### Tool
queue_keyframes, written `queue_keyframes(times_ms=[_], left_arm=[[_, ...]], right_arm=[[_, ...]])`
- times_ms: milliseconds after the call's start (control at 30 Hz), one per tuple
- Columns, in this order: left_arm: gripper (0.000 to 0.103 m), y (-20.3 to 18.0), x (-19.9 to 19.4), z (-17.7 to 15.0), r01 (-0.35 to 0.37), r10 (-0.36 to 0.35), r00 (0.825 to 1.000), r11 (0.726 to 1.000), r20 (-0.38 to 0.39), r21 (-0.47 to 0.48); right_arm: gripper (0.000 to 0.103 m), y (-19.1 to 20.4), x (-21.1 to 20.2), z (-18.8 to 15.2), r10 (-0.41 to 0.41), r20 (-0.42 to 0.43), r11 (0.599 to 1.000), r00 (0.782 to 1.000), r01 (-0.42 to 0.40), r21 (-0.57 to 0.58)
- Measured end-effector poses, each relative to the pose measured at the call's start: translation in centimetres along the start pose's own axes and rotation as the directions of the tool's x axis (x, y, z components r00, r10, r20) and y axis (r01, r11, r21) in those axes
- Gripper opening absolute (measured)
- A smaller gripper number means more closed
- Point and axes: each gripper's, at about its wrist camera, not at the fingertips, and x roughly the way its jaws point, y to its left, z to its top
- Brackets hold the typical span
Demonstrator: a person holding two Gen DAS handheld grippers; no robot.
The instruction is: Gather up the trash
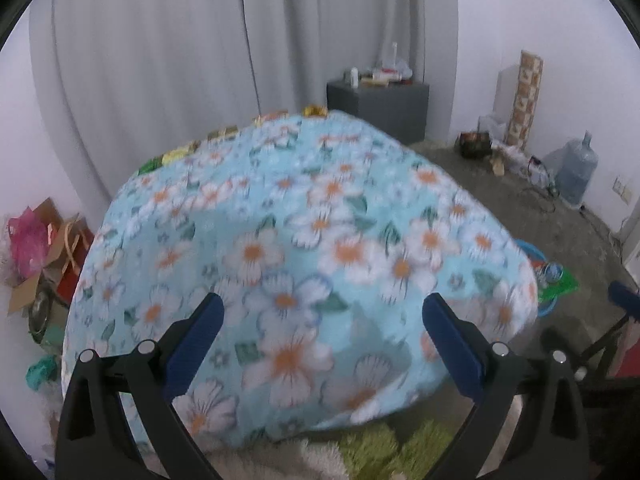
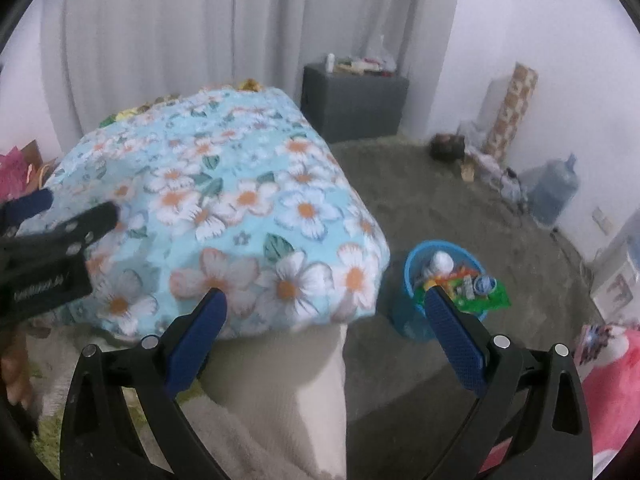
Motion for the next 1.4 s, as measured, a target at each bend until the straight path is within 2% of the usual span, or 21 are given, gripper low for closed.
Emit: queue_keyframes(times_ms=[167,500,1400], left_arm=[[0.097,0.4,0.8,0.0,-0.020,0.020,0.999,1.000,-0.038,-0.018],[0.098,-0.1,0.9,0.0,-0.030,0.031,0.998,1.000,-0.049,0.007],[0.097,0.2,1.3,0.0,-0.030,0.031,0.997,1.000,-0.068,0.009]], right_arm=[[0.095,-1.4,-0.1,-0.7,-0.043,-0.016,0.998,0.999,0.044,0.047],[0.095,-3.5,0.3,-1.0,-0.087,-0.041,0.991,0.995,0.090,0.100],[0.095,-3.5,0.4,-0.7,-0.086,-0.047,0.991,0.995,0.090,0.103]])
